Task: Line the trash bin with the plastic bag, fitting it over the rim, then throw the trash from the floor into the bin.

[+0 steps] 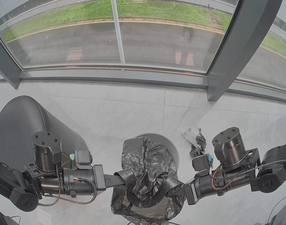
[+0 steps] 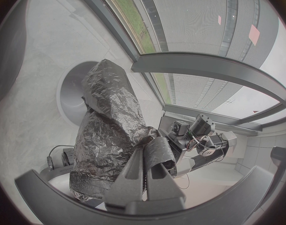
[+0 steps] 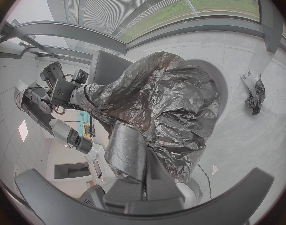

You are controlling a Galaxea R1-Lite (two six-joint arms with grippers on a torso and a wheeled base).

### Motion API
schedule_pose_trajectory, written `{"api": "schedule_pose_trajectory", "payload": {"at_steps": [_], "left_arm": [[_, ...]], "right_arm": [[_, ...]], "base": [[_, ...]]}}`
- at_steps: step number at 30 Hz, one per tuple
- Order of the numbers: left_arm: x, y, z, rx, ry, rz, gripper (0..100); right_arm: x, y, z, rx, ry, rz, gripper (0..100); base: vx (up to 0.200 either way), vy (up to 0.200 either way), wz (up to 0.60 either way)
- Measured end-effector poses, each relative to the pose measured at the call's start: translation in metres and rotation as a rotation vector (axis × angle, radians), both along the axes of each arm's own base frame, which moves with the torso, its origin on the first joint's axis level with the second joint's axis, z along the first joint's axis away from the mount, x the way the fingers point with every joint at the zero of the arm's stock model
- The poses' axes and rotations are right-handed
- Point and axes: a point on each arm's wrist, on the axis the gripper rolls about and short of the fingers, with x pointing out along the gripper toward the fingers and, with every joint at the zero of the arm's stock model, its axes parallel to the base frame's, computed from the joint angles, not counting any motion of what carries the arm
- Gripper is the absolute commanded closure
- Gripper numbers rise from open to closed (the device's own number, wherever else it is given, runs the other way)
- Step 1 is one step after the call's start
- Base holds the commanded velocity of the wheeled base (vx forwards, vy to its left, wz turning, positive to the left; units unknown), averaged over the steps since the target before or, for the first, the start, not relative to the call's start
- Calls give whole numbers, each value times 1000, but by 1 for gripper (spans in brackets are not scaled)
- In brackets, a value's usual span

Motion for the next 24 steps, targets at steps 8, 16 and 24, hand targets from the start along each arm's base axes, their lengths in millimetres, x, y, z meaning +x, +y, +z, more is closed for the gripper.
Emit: {"api": "schedule_pose_trajectory", "payload": {"at_steps": [8, 16, 24], "left_arm": [[10, -6, -8, 15, 22, -1, 100], [28, -15, -15, 23, 36, 6, 100], [53, -16, -16, 13, 22, 48, 100]], "right_arm": [[10, -2, 0, 51, -29, -46, 100], [30, -7, -10, 75, -47, -113, 100], [55, -6, -25, 111, -102, -158, 100]], "base": [[0, 0, 0], [0, 0, 0], [0, 0, 0]]}}
